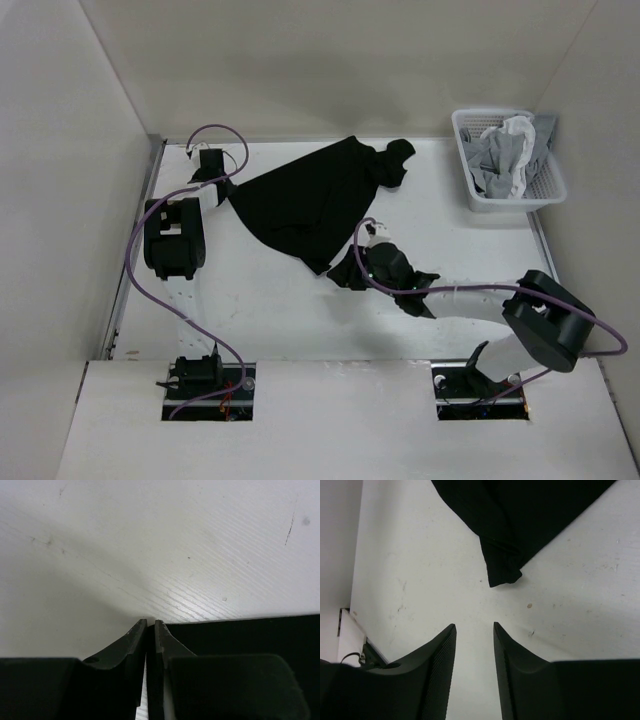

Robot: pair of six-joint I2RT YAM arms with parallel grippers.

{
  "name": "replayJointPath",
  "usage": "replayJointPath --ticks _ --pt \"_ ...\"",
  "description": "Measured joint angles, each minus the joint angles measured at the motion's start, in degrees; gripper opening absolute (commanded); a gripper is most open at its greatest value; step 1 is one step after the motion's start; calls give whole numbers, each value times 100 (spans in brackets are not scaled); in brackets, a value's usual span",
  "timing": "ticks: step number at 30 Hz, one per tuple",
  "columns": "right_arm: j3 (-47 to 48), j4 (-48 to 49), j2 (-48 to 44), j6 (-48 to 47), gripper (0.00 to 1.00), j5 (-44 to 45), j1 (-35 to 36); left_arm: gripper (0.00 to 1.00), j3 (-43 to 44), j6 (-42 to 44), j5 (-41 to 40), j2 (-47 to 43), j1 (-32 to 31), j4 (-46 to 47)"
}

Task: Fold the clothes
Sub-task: Flatten the tank top out

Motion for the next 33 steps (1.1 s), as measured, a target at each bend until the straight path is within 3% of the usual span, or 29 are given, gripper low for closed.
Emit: replayJointPath --ticks 8,13,19,24,26,29,33 --pt "-81 -153 -105 -2 50 236 -826 0 -433 -341 -48 -195 0 306" --pt "184 -431 404 -4 52 273 -1384 0 -1923 -901 -192 -1213 -9 599" --pt "717 -546 1222 2 55 15 -1506 0 -3849 -1609 -455 -2658 -153 894" --pt "1056 -514 1587 107 45 -337 -1574 0 -5110 -2002 -341 -3698 -227 1244" --pt "1226 -542 1749 164 35 -505 -1663 0 -5466 -2072 -269 -4061 -258 1270" --pt "1652 -667 2127 232 8 -774 -1851 0 -5897 -2122 -98 -4586 -367 1211" --pt "2041 -970 2328 282 1 -911 -2105 0 -6159 -2124 199 -5117 -452 984"
